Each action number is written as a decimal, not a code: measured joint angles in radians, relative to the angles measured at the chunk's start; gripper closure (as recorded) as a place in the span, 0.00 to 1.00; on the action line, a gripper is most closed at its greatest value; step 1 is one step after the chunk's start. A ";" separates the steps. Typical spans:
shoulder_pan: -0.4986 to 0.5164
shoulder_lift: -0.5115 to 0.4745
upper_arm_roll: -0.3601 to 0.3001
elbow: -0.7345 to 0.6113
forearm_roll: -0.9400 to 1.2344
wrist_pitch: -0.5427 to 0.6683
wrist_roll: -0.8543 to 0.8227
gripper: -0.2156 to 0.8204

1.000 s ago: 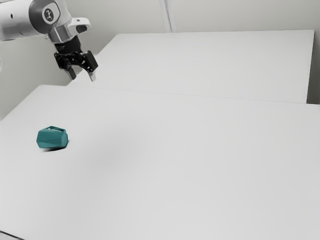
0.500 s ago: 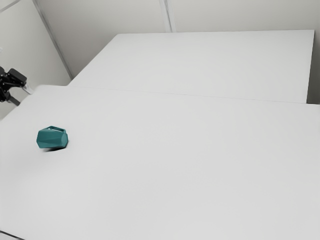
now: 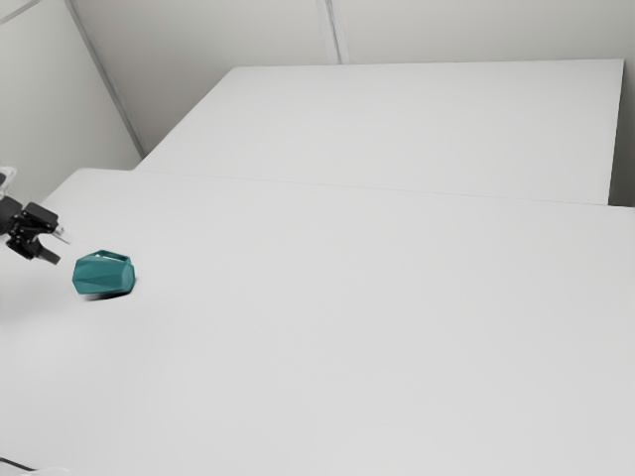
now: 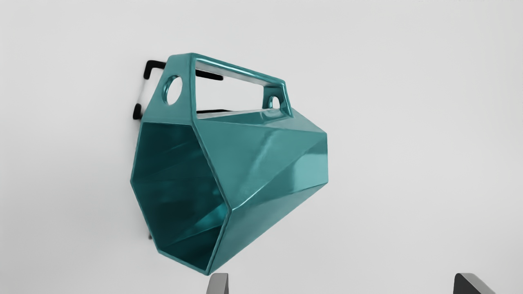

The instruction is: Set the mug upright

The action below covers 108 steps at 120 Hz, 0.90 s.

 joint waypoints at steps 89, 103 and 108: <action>0.051 0.078 -0.064 -0.072 -0.120 0.100 0.145 0.34; 0.048 0.067 -0.064 -0.069 -0.129 0.092 0.156 0.63; 0.047 0.065 -0.065 -0.068 -0.132 0.088 0.159 0.71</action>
